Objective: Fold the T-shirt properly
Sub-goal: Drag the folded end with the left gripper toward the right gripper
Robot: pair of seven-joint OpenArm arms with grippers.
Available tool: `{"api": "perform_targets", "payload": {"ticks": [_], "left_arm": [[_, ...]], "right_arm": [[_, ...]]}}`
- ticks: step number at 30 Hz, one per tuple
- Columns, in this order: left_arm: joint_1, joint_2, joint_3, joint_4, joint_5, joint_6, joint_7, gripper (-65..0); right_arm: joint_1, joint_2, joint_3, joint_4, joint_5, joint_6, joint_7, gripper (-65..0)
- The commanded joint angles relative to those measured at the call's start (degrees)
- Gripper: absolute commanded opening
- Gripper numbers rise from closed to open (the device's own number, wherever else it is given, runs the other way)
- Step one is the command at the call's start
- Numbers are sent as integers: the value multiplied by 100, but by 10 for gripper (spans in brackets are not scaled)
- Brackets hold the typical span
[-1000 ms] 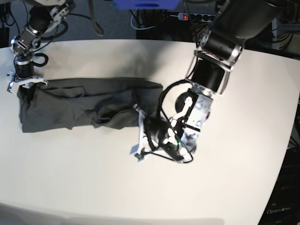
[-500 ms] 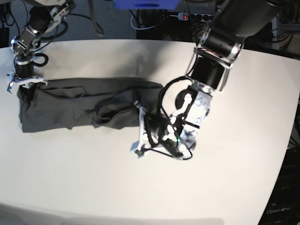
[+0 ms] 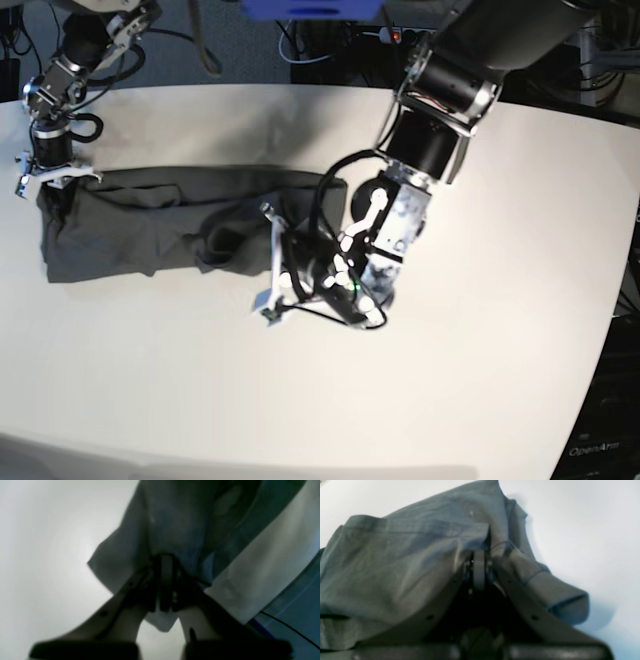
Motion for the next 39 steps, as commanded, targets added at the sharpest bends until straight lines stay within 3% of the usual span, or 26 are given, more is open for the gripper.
{"api": "perform_targets", "payload": {"ticks": [1,4,11,23,28,34,36,39], "left_arm": [[-124,86,-7,74,-63,-15,-103,-630],[-27,174,-25,-57,-98,-15,-182,-630],[-18,236,-69,-479,-265,-15,-964,-630],[-449,243,-33,-1376,-3052,-6,-1993,-630],[-669,209,-51,-1148,-3773,-6,-1703,-630],[-985,-230,-42,-1007,-3800,2,-947,-630],[-985,-424,-16,-919,-3800,266,-903,-630],[-933,-688,-7,-638,-3808,1101,-903,-630]], "right_arm": [[-174,-164,-43,-127,-767,-3,-1098,-649],[-174,-164,-43,-127,-767,-3,-1098,-649],[-235,-164,-43,-127,-767,-3,-1098,-649],[-253,-278,-43,-127,-767,-3,-1098,-649],[-253,-278,-43,-127,-776,-3,-1098,-649],[-253,-260,-43,-127,-776,-3,-1098,-649],[-253,-260,-43,-127,-776,-3,-1098,-649],[-253,-269,-43,-127,-776,-3,-1098,-649]]}}
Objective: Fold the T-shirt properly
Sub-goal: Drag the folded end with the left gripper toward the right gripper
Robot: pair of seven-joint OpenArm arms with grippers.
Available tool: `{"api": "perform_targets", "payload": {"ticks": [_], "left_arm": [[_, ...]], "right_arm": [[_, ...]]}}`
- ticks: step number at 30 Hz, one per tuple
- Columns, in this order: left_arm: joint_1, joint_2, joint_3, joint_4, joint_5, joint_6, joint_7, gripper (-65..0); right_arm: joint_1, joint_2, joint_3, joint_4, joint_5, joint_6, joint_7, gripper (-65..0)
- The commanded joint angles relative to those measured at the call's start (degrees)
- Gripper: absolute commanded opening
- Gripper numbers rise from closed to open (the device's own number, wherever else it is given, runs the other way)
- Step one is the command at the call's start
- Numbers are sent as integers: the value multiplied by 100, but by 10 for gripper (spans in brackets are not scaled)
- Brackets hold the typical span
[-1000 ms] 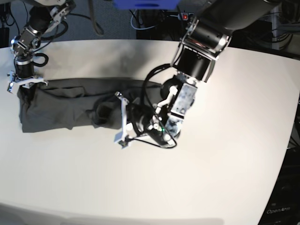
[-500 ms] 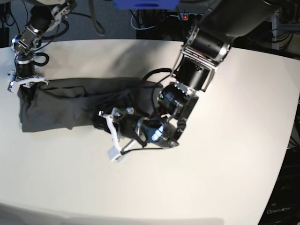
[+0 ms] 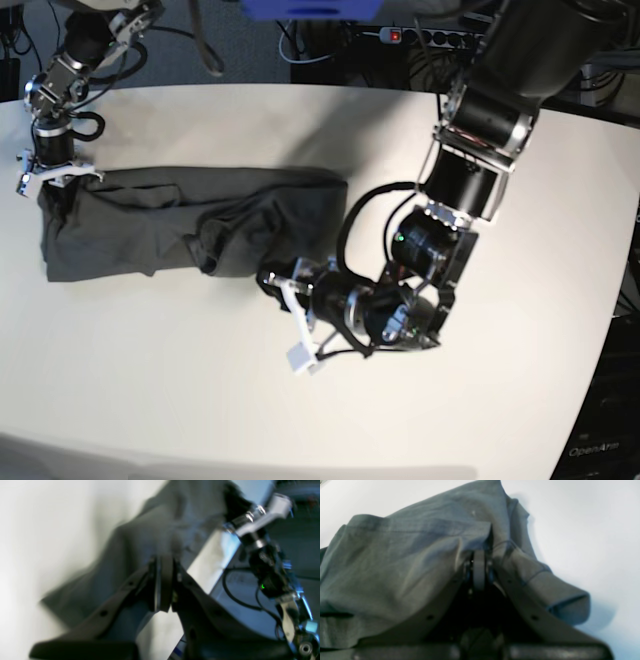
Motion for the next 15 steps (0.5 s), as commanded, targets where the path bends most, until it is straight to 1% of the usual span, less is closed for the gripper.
{"api": "perform_targets", "payload": {"ticks": [1,6,12,13,15], "left_arm": [[-200,49,4,255,-198,51,-81,-630],[-200,84,444,422,-198,411,209,-630],[-183,102,760,413,-198,1229,192,-630],[-183,102,743,413,-198,1343,192,-630],[-183,58,743,422,-198,1457,209,-630]], "right_arm": [[-194,-206,-39,-168,-820,-3,-1103,-649],[-167,-206,-39,-168,-820,-3,-1103,-649],[-167,-197,-39,-168,-820,-3,-1103,-649],[-176,-197,-39,-168,-820,-3,-1103,-649],[-185,-188,-39,-168,-820,-3,-1103,-649]]}}
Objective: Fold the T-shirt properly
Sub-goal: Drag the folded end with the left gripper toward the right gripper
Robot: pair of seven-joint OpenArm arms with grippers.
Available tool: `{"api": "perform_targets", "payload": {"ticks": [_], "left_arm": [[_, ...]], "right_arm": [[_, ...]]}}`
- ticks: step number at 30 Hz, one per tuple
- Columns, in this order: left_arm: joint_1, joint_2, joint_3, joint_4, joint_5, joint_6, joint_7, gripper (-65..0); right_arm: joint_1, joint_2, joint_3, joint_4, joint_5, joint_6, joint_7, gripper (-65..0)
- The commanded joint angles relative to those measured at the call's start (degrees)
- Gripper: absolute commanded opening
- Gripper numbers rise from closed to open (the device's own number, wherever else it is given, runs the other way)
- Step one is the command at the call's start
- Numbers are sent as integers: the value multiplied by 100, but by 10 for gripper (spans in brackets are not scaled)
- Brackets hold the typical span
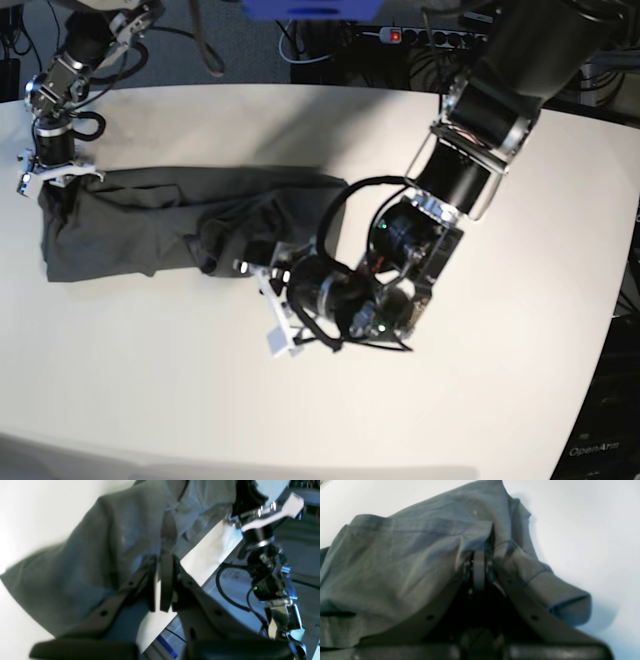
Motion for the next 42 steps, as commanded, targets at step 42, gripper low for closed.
{"api": "perform_targets", "payload": {"ticks": [42], "left_arm": [[520,814,406,-614,2312,197,-1090,-630]], "right_arm": [[-207,-160,-39,-168,-822,-25,-1103,-649]]}}
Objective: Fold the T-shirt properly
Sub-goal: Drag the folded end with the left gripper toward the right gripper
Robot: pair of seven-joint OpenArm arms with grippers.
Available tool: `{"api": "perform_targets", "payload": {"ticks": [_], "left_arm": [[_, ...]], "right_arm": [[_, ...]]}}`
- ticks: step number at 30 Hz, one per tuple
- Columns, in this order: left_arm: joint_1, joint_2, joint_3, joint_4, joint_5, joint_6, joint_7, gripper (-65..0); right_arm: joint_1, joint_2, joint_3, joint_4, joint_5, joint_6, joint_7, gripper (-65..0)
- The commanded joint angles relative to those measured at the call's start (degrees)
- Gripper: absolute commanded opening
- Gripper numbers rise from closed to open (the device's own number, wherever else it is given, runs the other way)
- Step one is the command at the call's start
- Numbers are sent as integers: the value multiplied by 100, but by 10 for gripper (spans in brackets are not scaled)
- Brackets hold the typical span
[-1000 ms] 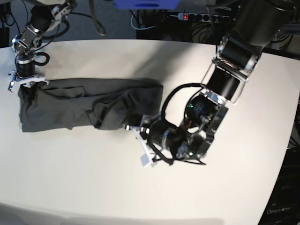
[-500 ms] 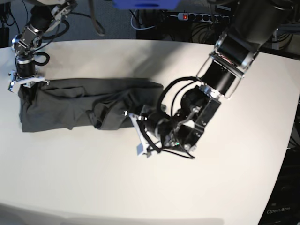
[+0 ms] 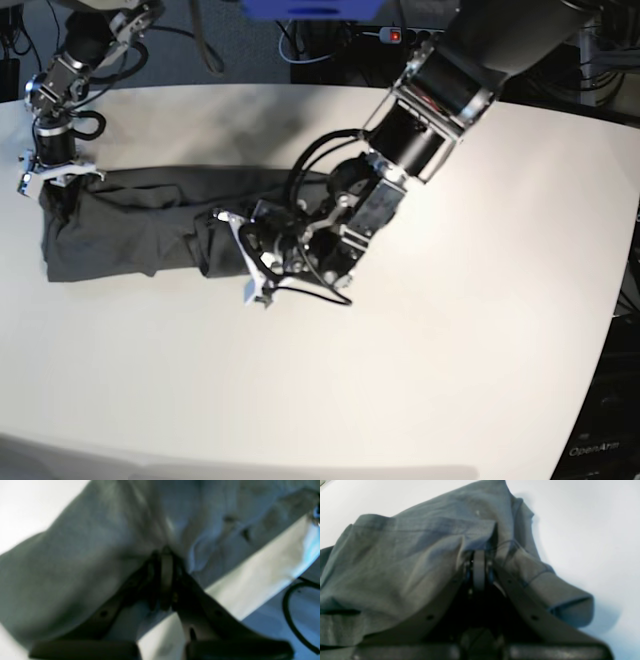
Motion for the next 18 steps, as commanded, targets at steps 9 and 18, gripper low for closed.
{"api": "perform_targets", "payload": {"ticks": [9,18], "left_arm": [[-146,189,-38,24,-1444,3,-1006,-630],[-287,163,-20,411,-2385,-6,-1296,-630]], "right_arm": [[-277,-129,-39,-168,-824,-49,-1107,-649],[-277,-138,-39,-168,-824,-49,-1107,-649]]}}
